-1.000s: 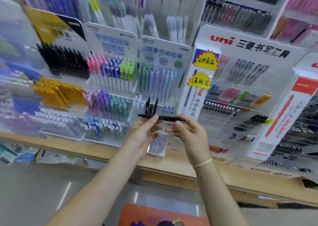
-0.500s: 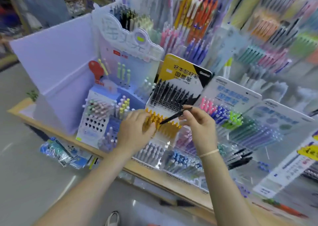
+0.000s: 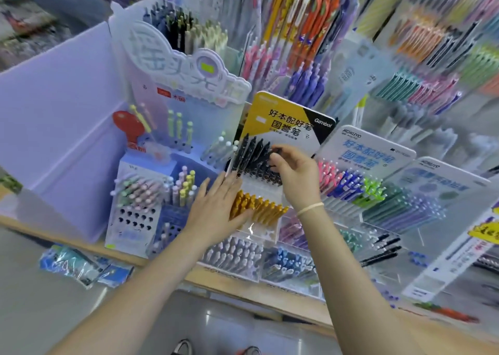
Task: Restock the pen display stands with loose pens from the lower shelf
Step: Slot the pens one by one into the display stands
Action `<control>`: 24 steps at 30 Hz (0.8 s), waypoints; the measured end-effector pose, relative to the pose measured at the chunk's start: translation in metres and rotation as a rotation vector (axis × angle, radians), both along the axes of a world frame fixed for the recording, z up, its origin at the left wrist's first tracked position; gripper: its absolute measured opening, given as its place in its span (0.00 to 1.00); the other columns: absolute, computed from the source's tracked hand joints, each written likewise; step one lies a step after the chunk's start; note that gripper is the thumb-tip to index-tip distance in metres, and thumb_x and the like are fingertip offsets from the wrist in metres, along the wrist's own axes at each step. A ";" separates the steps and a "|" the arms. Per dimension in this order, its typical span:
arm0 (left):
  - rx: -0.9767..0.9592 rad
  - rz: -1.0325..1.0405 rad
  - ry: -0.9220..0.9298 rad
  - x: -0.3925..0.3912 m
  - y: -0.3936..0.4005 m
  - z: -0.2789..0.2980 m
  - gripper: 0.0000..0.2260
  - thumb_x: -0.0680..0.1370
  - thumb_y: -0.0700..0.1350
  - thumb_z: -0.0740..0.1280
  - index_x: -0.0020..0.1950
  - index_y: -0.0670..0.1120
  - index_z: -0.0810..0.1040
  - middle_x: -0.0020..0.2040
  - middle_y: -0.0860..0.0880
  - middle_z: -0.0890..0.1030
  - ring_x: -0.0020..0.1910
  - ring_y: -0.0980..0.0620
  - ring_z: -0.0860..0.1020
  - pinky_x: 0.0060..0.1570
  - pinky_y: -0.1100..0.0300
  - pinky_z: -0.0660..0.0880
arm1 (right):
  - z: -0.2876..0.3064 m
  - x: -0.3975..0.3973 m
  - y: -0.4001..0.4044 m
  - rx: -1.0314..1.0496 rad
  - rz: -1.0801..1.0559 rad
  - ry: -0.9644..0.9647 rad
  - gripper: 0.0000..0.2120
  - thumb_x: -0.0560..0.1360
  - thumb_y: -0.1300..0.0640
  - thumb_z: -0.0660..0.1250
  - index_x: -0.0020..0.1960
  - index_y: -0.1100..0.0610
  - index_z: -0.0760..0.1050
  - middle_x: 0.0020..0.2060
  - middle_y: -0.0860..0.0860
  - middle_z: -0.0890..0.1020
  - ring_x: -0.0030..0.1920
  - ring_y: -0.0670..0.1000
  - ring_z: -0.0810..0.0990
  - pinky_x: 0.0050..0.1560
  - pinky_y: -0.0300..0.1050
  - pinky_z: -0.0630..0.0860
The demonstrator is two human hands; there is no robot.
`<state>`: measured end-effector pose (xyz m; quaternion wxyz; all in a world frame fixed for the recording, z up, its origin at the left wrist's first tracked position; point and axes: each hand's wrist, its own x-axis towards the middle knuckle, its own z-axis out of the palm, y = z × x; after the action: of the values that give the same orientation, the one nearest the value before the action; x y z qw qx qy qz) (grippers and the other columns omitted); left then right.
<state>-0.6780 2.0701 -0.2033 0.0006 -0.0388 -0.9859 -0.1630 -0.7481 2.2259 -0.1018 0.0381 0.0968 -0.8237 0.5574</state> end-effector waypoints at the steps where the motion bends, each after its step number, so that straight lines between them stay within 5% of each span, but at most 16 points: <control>1: 0.004 0.001 0.001 0.000 0.000 -0.001 0.42 0.74 0.72 0.38 0.83 0.50 0.51 0.83 0.52 0.47 0.81 0.52 0.43 0.78 0.47 0.41 | -0.001 -0.003 -0.002 0.045 -0.003 0.017 0.08 0.79 0.62 0.67 0.55 0.51 0.79 0.46 0.49 0.85 0.49 0.49 0.84 0.55 0.51 0.81; 12: 0.079 0.012 0.053 0.001 -0.002 -0.010 0.39 0.77 0.71 0.44 0.83 0.50 0.52 0.83 0.52 0.48 0.82 0.52 0.44 0.78 0.44 0.43 | 0.000 -0.020 -0.019 0.418 0.071 0.005 0.10 0.79 0.57 0.69 0.59 0.58 0.81 0.47 0.52 0.85 0.48 0.50 0.83 0.56 0.51 0.80; 18: 0.062 0.020 0.040 0.001 0.000 -0.010 0.40 0.76 0.70 0.40 0.83 0.50 0.51 0.83 0.52 0.48 0.82 0.52 0.44 0.78 0.44 0.43 | 0.000 -0.022 -0.028 0.274 -0.030 0.034 0.02 0.78 0.60 0.69 0.49 0.55 0.79 0.40 0.53 0.84 0.40 0.50 0.84 0.46 0.51 0.83; 24: 0.071 0.021 0.029 0.001 -0.001 -0.009 0.40 0.75 0.70 0.38 0.83 0.50 0.50 0.83 0.52 0.47 0.82 0.52 0.44 0.77 0.45 0.41 | -0.005 -0.021 -0.037 0.199 -0.106 0.062 0.10 0.77 0.61 0.70 0.41 0.49 0.75 0.41 0.54 0.83 0.37 0.49 0.84 0.43 0.44 0.82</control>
<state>-0.6769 2.0694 -0.2125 0.0178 -0.0307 -0.9797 -0.1971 -0.7689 2.1892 -0.1065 0.0829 0.0735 -0.8775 0.4667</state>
